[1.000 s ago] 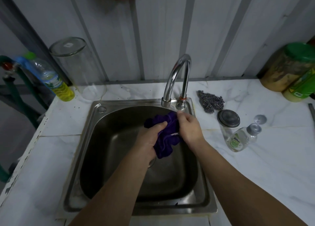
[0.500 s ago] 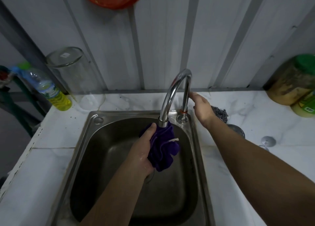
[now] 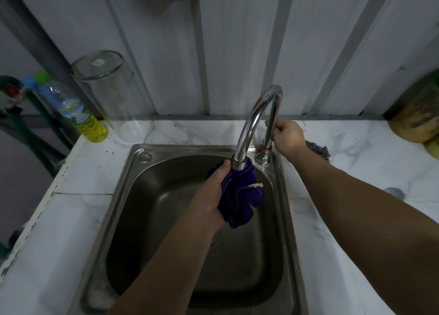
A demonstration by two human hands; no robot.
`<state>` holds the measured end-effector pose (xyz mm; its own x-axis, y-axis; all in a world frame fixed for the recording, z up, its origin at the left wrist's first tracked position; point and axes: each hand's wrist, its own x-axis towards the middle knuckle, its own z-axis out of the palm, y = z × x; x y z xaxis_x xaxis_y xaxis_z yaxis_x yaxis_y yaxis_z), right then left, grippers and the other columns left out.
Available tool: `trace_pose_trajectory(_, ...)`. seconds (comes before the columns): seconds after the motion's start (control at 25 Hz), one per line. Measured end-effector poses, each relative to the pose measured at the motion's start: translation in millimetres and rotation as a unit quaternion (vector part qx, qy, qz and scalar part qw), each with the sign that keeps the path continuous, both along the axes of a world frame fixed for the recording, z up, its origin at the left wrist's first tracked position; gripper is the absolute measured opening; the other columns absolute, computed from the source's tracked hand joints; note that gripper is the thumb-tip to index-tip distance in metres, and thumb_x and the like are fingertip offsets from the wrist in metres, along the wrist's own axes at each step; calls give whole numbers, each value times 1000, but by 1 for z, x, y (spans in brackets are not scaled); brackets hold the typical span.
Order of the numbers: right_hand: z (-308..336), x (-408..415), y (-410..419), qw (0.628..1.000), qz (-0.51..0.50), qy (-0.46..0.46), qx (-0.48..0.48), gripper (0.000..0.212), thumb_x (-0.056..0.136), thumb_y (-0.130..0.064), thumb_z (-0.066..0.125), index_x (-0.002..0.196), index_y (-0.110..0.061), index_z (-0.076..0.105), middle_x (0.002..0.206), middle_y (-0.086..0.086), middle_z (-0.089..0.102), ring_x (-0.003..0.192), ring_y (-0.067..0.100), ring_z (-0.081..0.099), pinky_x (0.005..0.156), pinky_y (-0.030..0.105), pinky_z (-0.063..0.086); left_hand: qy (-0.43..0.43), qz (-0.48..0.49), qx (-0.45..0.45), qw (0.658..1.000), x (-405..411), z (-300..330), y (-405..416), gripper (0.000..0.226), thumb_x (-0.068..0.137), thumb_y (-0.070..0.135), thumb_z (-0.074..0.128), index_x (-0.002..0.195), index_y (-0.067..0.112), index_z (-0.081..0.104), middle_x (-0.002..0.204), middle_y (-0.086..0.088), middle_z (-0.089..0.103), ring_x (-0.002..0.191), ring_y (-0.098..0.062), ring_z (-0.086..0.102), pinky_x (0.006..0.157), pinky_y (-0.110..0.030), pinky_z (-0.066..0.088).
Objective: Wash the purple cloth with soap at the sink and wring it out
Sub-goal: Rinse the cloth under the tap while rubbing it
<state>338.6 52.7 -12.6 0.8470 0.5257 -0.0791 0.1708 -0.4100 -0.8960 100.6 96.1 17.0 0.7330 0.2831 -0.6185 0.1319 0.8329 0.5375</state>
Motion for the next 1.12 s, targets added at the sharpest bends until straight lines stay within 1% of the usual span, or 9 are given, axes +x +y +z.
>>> trace_pose_trajectory(0.08,-2,1,0,1000,-11,-3,-1,27,100,-11,52,104,-22,77,76,-12,69,54,0,63,46,6,45,-24,6,-38,999,1,1,0,25,100,32,62,81,18,68,66,0,65,52,-14,62,49,-29,51)
trace_pose_trajectory(0.16,-1,0,1,1000,-14,-12,-8,28,100,-11,52,97,-26,76,76,-11,69,58,4,62,46,8,47,-40,4,-39,998,2,0,1,29,100,31,61,76,17,70,64,1,65,51,-14,61,49,-28,51)
trace_pose_trajectory(0.36,-1,6,6,998,-8,-37,-47,26,98,-13,53,91,-26,74,84,2,73,81,25,69,79,37,59,-36,0,-31,999,5,0,1,19,98,34,65,92,16,70,71,-1,68,56,-15,64,51,-29,52)
trace_pose_trajectory(0.44,-1,7,6,998,-5,-36,-56,24,97,-15,53,86,-27,71,84,3,72,84,29,69,82,44,59,-28,8,-25,999,5,-1,2,21,96,36,67,99,15,71,73,-2,70,58,-16,67,51,-30,54)
trace_pose_trajectory(0.56,-4,7,5,998,-3,-36,-56,22,98,-12,49,90,-20,68,90,8,72,88,30,68,86,51,58,-37,2,-33,999,5,-4,3,17,96,35,68,97,18,67,71,0,68,56,-15,65,52,-30,53)
trace_pose_trajectory(0.68,-11,4,-3,999,-32,28,-3,24,101,-7,42,92,-13,63,100,15,71,97,37,67,90,53,57,-6,10,-20,1000,5,-5,3,32,91,36,73,113,13,69,76,-3,72,60,-18,68,53,-31,54)
trace_pose_trajectory(0.8,-13,-1,-8,992,-66,89,65,31,103,-3,39,82,-17,57,107,19,69,103,37,68,86,47,60,7,17,-28,999,3,-7,3,36,89,37,75,114,11,71,77,-5,75,60,-20,70,52,-31,56)
trace_pose_trajectory(0.88,-13,-2,-9,989,-73,100,82,31,104,-3,39,82,-17,56,108,19,69,100,34,68,79,39,61,8,14,-36,999,2,-9,2,33,90,37,74,110,11,71,75,-4,74,59,-20,70,52,-30,56)
trace_pose_trajectory(1.12,-15,-3,-8,977,-90,147,122,28,105,-2,40,85,-15,55,94,9,67,86,25,63,78,40,58,44,25,-23,998,-5,-10,-1,52,77,43,81,120,13,73,93,-10,80,70,-25,76,56,-32,59)
